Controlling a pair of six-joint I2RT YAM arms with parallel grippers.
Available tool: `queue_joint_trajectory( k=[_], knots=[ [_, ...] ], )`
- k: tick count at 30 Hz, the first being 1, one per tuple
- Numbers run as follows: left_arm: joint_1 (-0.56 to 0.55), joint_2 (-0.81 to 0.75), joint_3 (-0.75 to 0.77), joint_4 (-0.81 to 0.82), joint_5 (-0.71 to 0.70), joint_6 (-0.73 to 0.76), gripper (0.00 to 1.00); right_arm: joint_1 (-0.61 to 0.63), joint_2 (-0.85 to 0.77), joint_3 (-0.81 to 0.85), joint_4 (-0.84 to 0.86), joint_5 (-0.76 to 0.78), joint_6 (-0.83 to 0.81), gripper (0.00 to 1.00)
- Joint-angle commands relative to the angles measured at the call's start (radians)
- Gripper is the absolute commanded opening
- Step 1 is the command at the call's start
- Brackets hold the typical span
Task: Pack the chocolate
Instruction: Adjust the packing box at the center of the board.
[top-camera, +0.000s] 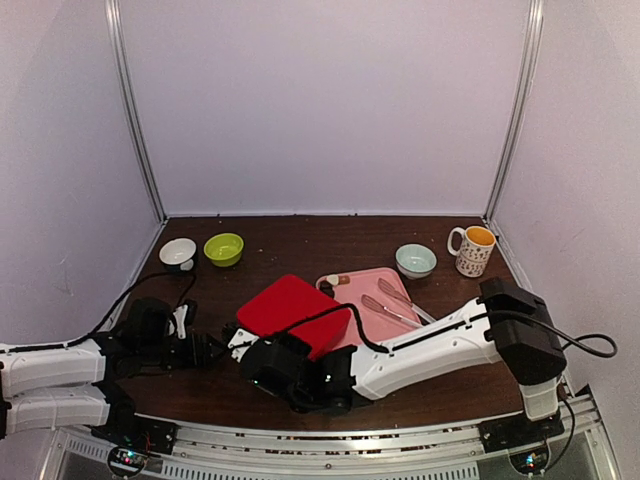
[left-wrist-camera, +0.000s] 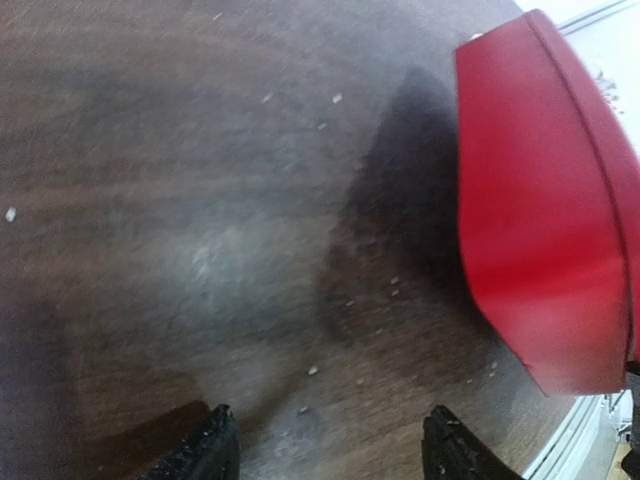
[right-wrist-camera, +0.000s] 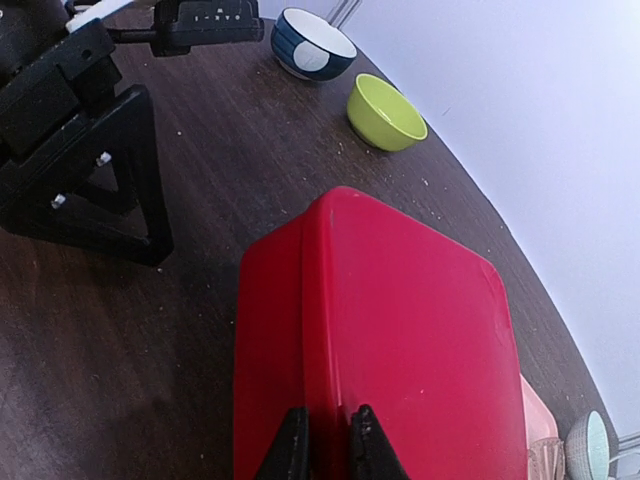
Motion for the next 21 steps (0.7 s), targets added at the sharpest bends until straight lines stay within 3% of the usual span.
queue_joint_trajectory(
  k=[1, 8, 14, 20, 21],
  knots=[
    [-0.004, 0.000, -0.010, 0.170, 0.054, 0.046, 0.65, -0.028, -0.071, -0.047, 0.083, -0.114, 0.107, 0.00],
    [-0.005, 0.010, -0.014, 0.273, 0.007, 0.134, 0.76, -0.033, -0.085, -0.056, 0.072, -0.146, 0.089, 0.00],
    [-0.005, 0.046, -0.001, 0.267, -0.065, 0.149, 0.76, -0.041, -0.093, -0.040, 0.012, -0.159, 0.088, 0.01],
    [-0.004, 0.126, 0.033, 0.296, -0.037, 0.095, 0.76, -0.141, -0.211, -0.056, -0.139, -0.362, 0.239, 0.49],
    [-0.003, 0.144, 0.042, 0.297, -0.019, 0.084, 0.76, -0.163, -0.233, -0.069, -0.156, -0.393, 0.265, 0.53]
  ],
)
